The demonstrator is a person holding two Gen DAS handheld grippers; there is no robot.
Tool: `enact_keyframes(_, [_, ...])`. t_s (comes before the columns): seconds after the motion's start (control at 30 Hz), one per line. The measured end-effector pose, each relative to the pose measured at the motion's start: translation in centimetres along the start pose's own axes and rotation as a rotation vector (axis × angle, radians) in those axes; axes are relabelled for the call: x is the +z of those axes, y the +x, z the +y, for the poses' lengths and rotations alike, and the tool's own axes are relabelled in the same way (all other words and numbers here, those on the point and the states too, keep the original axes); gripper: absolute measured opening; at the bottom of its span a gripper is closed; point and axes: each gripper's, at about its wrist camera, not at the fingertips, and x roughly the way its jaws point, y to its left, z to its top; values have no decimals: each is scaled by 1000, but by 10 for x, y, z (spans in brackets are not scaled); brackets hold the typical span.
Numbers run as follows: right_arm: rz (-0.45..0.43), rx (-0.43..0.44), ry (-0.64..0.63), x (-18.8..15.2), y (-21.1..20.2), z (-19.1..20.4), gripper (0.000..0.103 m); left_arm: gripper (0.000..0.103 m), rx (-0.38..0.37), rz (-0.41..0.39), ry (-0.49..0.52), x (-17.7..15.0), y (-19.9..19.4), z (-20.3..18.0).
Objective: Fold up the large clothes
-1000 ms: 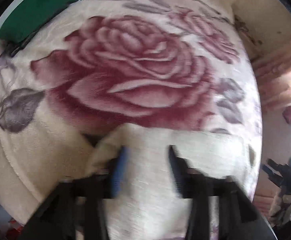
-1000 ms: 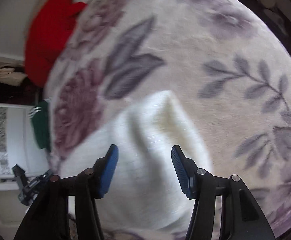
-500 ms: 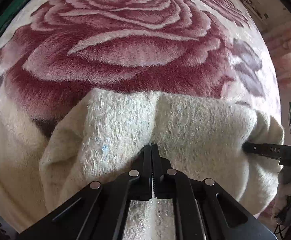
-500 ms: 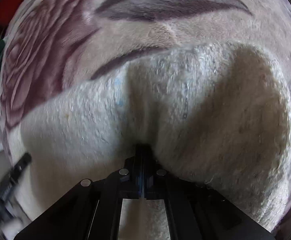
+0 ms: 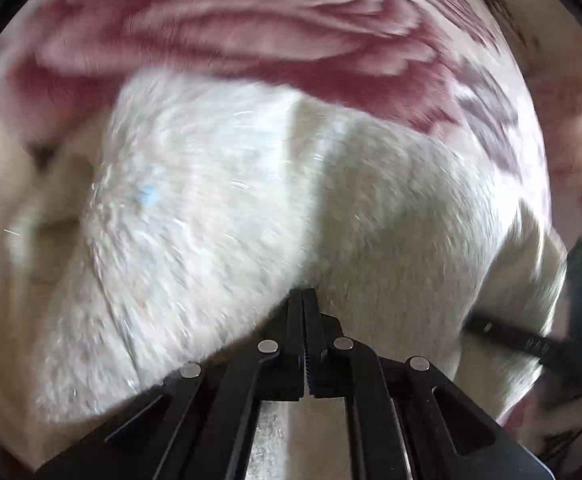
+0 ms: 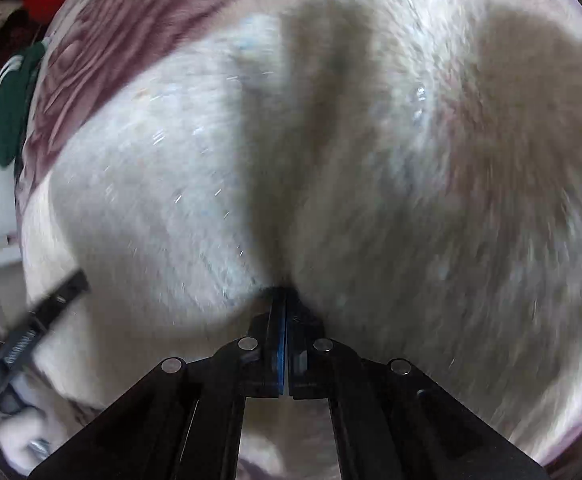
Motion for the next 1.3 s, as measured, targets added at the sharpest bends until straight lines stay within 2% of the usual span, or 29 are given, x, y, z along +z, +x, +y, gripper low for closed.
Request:
enact_keyframes(0.07, [26,7,55,8,3,-6,0,5,-87,25,-82,10,7,12])
enact_keyframes(0.1, [37,10,82,10,3,-9,0,5,-90,31,-81,11,7,12])
enact_keyframes(0.23, [87,1,100,11,-9,-8,0,4,25,45,15,6,-19,-18])
enact_keyframes(0.27, [102,53,97,7,-24,-10,6,4,47,47,46,4,-30,-28])
enact_keyframes(0.3, [97,110,91,3,-37,-13,21,4,44,42,73,2,-39,-36])
enact_keyframes(0.33, [66,197,95,-5,-56,-21,49,4,8,30,95,-3,-52,-48])
enact_keyframes(0.37, [25,253,112,-14,-75,-34,63,4,-45,11,112,-9,-64,-59])
enact_keyframes(0.4, [-19,282,130,-22,-90,-47,82,4,-71,0,128,-12,-69,-68])
enact_keyframes(0.43, [-66,298,149,-29,-104,-61,87,4,-82,-11,160,-18,-73,-82])
enact_keyframes(0.47, [-129,295,181,-42,-119,-84,87,4,-61,-11,188,-23,-70,-94])
enact_keyframes(0.53, [-197,283,241,-56,-129,-124,88,18,-20,3,217,-27,-54,-109])
enact_keyframes(0.6, [-219,313,305,-65,-123,-162,91,58,-6,51,206,-27,-26,-113])
enact_keyframes(0.67, [-198,405,365,-62,-98,-197,91,67,-4,67,175,-28,3,-115])
enact_keyframes(0.7, [-194,442,371,-59,-87,-205,92,74,10,55,170,-28,8,-116])
enact_keyframes(0.77, [-199,443,342,-51,-66,-212,94,86,18,19,174,-27,22,-121])
enact_keyframes(0.8, [-191,452,326,-47,-56,-210,101,89,24,7,174,-27,25,-122])
enact_keyframes(0.83, [-180,469,317,-41,-41,-200,103,91,37,-3,187,-28,30,-125])
enact_keyframes(0.9, [-148,574,319,-27,-13,-184,103,100,66,-12,232,-31,38,-133])
enact_keyframes(0.97, [-122,665,320,-20,1,-179,103,102,119,-14,288,-33,47,-144])
enact_keyframes(1.03, [-103,700,328,-22,6,-178,103,102,148,-20,317,-35,52,-149])
enact_keyframes(1.13, [-89,729,371,-17,16,-175,102,102,134,-25,305,-32,54,-152])
enact_keyframes(1.17, [-99,738,388,-16,16,-174,97,102,129,-23,301,-32,53,-152])
enact_keyframes(1.2, [-115,756,405,-16,15,-172,70,102,124,-22,297,-33,52,-151])
enact_keyframes(1.23, [-111,757,421,-13,17,-167,55,102,117,-24,295,-35,46,-144])
enact_keyframes(1.27, [-123,753,436,-9,16,-157,54,102,113,-26,293,-35,45,-143])
enact_keyframes(1.3, [-135,734,431,-9,12,-154,47,102,112,-24,293,-35,45,-144])
